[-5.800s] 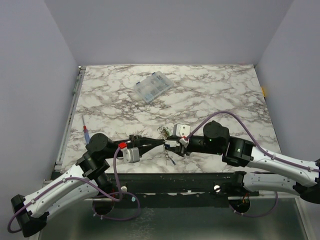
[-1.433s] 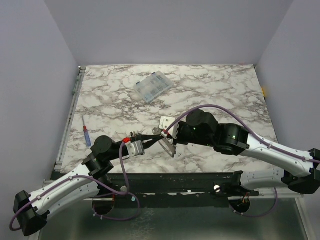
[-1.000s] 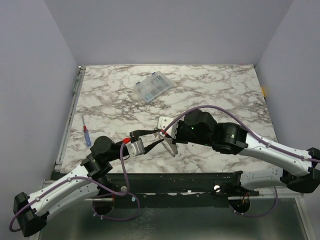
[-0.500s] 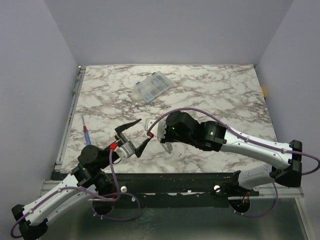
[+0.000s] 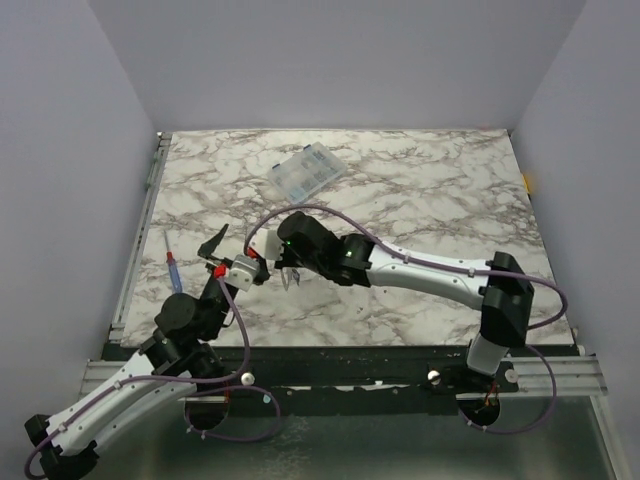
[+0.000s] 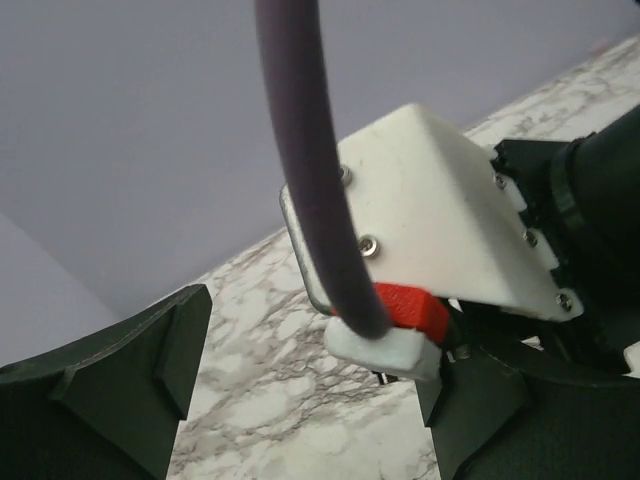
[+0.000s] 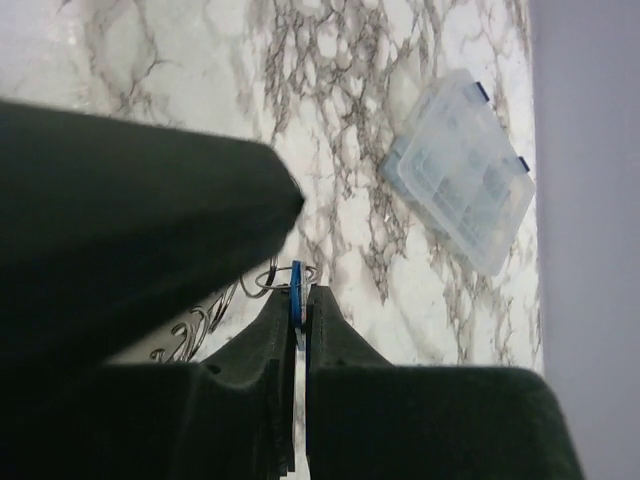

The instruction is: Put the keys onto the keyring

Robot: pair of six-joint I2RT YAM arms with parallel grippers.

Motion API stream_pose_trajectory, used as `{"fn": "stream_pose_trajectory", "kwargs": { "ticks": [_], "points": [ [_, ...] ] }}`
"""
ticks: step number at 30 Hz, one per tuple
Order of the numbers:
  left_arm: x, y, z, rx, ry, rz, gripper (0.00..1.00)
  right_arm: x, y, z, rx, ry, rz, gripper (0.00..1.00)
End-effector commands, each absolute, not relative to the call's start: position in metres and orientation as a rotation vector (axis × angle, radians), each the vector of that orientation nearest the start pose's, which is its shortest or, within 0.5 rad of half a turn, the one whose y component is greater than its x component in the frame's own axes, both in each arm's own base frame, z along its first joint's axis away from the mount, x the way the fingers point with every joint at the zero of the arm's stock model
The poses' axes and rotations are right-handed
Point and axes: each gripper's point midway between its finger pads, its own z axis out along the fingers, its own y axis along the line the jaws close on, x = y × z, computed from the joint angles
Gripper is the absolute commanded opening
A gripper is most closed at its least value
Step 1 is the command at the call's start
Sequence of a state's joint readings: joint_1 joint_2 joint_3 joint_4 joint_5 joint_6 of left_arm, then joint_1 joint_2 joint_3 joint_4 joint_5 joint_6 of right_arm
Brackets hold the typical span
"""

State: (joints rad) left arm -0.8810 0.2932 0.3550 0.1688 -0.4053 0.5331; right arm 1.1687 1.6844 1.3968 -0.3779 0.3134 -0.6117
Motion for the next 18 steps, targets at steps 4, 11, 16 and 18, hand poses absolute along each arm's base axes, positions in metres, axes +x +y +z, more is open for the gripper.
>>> {"fn": "stream_pose_trajectory", "kwargs": {
  "ticks": [4,11,16,18],
  "points": [
    [0.221,-0.055,0.313,0.219,1.226,0.126,0.83,0.301,0.443,0.177,-1.544,1.502,-0.071,0.01],
    [0.224,-0.054,0.313,0.212,1.220,0.125,0.82,0.310,0.392,0.097,-1.531,1.750,-0.137,0.00],
    [0.229,-0.057,0.313,0.227,1.219,0.117,0.82,0.295,0.345,0.050,-1.576,1.921,-0.152,0.01],
    [0.231,-0.057,0.312,0.229,1.222,0.115,0.82,0.288,0.329,0.035,-1.610,1.963,-0.182,0.01]
  ]
}}
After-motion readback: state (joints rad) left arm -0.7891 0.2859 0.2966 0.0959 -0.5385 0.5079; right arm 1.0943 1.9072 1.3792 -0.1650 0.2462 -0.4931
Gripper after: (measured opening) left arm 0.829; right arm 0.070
